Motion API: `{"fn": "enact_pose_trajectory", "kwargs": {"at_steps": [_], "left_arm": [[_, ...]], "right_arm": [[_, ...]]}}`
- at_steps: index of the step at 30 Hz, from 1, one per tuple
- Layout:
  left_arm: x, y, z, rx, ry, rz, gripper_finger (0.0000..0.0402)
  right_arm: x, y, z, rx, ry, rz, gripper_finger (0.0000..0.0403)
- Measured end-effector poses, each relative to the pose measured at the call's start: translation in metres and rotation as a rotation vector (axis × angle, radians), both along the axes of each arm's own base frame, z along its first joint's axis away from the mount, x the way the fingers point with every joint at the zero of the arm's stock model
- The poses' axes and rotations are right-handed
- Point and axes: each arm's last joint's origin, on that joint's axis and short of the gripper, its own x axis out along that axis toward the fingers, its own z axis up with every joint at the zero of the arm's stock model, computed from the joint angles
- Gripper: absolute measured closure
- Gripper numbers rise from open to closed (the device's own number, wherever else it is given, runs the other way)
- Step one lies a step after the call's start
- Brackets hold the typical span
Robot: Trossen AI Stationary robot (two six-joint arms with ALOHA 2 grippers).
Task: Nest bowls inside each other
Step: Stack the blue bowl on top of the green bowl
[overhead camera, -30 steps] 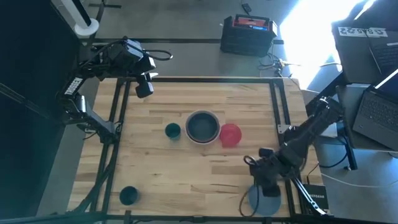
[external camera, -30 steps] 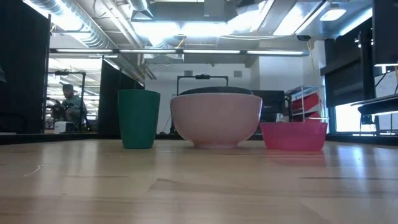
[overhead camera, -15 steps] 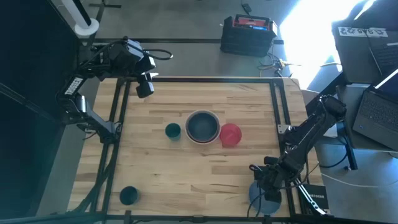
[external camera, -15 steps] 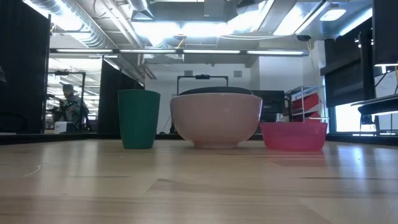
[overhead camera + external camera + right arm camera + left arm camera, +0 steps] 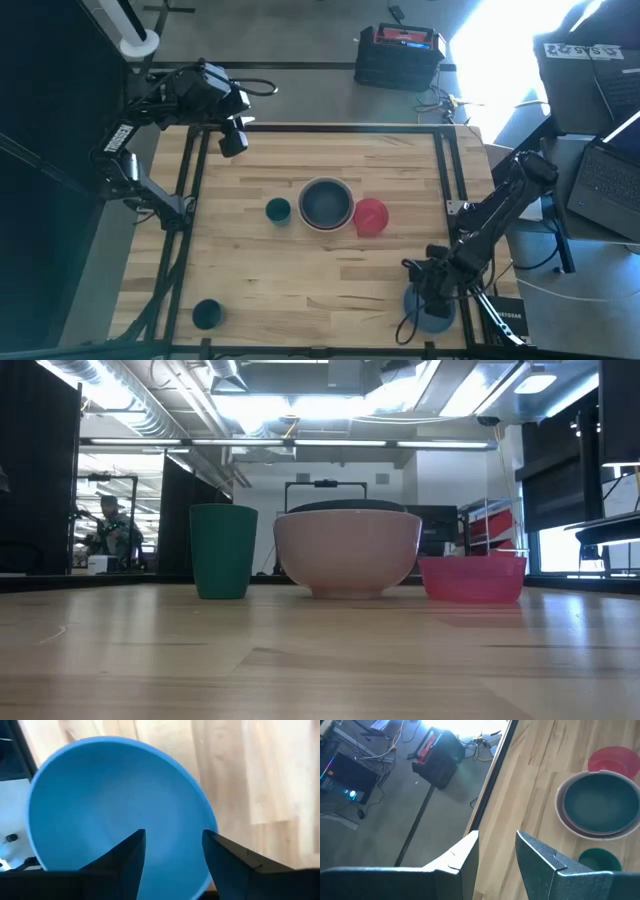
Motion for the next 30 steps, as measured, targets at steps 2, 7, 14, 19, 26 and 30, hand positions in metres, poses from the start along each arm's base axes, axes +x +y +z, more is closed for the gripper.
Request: {"fn": "enact_pose_trajectory", "kwargs": {"at_steps": [2, 7, 14, 19, 26, 30], "left_arm": [[0.0, 0.0, 0.0, 0.001, 0.001, -0.001, 0.029], [0.0, 0.0, 0.0, 0.0, 0.001, 0.0, 0.029], [0.0, 0.0, 0.0, -0.001, 0.0, 0.002, 0.029], [0.0, 0.0, 0.0, -0.004, -0.004, 0.007, 0.029], [0.0, 0.0, 0.0, -0.004, -0.003, 0.006, 0.029], [0.0, 0.0, 0.0, -0.004, -0.003, 0.006, 0.029]], "right_arm": [[-0.002, -0.003, 0.003, -0.016, 0.001, -0.002, 0.0221], [-0.003, -0.014, 0.006, -0.048, -0.017, -0.016, 0.0221], [-0.002, -0.027, 0.009, -0.078, -0.043, -0.033, 0.0221], [-0.002, -0.029, -0.001, -0.033, -0.04, -0.027, 0.0221], [-0.006, -0.033, -0.027, -0.038, 0.002, -0.026, 0.0238], [-0.005, -0.038, -0.052, 0.051, 0.051, -0.043, 0.0352]]}}
